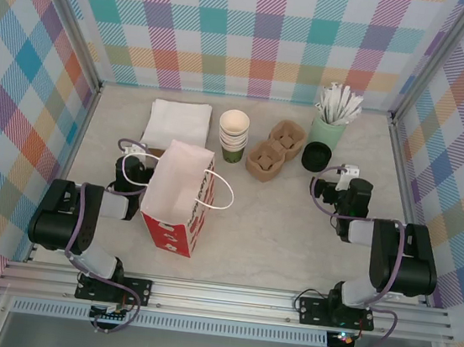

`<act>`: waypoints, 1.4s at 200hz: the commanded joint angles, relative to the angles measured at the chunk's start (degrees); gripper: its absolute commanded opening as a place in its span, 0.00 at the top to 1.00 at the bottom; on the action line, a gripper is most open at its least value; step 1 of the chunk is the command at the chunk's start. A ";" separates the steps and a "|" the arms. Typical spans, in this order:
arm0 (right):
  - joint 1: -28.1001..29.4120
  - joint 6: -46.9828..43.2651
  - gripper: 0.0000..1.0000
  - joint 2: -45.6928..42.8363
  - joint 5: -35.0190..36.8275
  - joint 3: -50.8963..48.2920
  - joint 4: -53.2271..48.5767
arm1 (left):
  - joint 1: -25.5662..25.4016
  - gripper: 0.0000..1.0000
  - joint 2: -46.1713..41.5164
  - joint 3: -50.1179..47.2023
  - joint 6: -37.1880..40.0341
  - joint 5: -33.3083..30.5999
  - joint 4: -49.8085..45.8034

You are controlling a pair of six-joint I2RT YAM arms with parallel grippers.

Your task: Pack the takeout coffee

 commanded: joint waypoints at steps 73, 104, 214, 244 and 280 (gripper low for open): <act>0.40 -0.18 0.00 -0.01 -0.43 1.00 1.89 | -0.56 0.00 -0.07 1.23 0.36 -0.33 -0.11; 0.38 0.52 0.00 -0.69 1.17 1.43 0.61 | -0.56 0.00 -1.97 1.57 -0.93 -3.24 -2.09; 0.39 6.98 0.00 -21.78 5.15 7.90 -33.67 | 12.67 0.00 -14.95 29.45 -17.14 -4.62 -63.13; 0.39 9.06 0.00 -27.76 5.60 10.85 -46.44 | 16.58 0.00 -11.08 39.74 -17.72 2.26 -73.94; 0.38 9.96 0.00 -33.13 5.25 12.67 -54.61 | 17.87 0.00 -10.63 49.29 -17.05 6.46 -81.46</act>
